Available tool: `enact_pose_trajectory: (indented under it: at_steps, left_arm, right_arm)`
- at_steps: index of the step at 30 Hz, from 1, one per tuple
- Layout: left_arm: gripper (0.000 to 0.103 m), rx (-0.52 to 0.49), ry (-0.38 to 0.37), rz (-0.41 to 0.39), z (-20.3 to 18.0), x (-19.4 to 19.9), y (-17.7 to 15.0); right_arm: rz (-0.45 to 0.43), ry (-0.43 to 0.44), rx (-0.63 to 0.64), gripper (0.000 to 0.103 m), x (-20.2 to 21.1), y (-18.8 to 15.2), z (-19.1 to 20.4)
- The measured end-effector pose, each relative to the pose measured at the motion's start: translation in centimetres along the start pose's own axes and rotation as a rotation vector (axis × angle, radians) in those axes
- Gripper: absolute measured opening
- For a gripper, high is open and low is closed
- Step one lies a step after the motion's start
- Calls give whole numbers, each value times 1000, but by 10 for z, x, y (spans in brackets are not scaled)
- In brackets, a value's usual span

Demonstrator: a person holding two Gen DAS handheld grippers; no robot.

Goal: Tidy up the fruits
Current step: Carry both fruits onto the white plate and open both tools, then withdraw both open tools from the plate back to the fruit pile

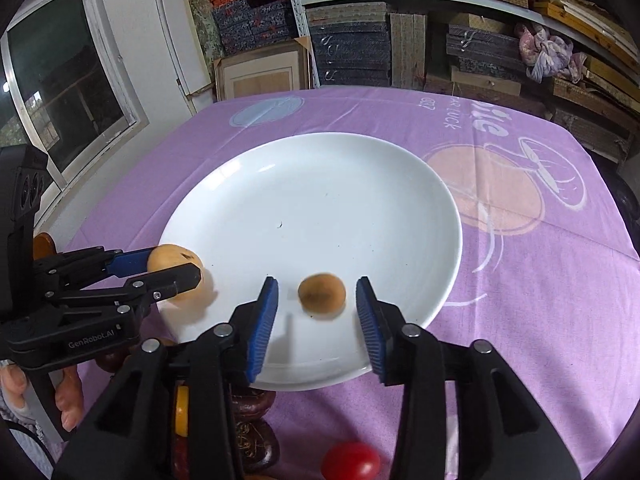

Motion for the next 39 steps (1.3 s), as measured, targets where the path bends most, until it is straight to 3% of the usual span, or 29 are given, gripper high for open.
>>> enact_pose_trajectory:
  at_steps: [3, 5, 7, 8, 14, 18, 22, 34, 39]
  left_arm:
    - [45, 19, -13, -44, 3, 22, -3]
    - [49, 29, -19, -83, 8, 46, -10]
    - [67, 41, 14, -138, 17, 72, -25]
    - [76, 47, 41, -172, 22, 85, -38]
    - [79, 44, 123, -197, 34, 100, -115]
    - [79, 47, 136, -180, 34, 82, -145]
    - [79, 63, 125, -157, 38, 70, -143]
    - [79, 74, 166, -117, 49, 44, -114]
    - [80, 101, 176, -86, 61, 34, -120]
  right_arm:
    - [-36, 8, -1, 43, 22, -6, -1]
    - [-79, 0, 6, 50, 48, -17, 0]
    - [-146, -25, 15, 90, 79, -38, 3]
    - [-185, -50, 22, 97, 93, -52, 5]
    - [-261, -201, 134, 98, 109, -141, 11]
    - [-238, -221, 146, 98, 98, -165, 5]
    - [-263, -186, 116, 98, 101, -165, 0]
    - [-192, -135, 56, 98, 84, -163, -11]
    - [-177, -122, 37, 98, 82, -161, -15]
Point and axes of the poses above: each gripper's, at about its wrist camera, not at the fingertips, and x roughly against the way its jaws point, z to its left, y to its top, the point moved 7 cm from there along -x, roughly the way its jaws point, and after that the axes turned 13 degrees about z, right-handed, at the moved point
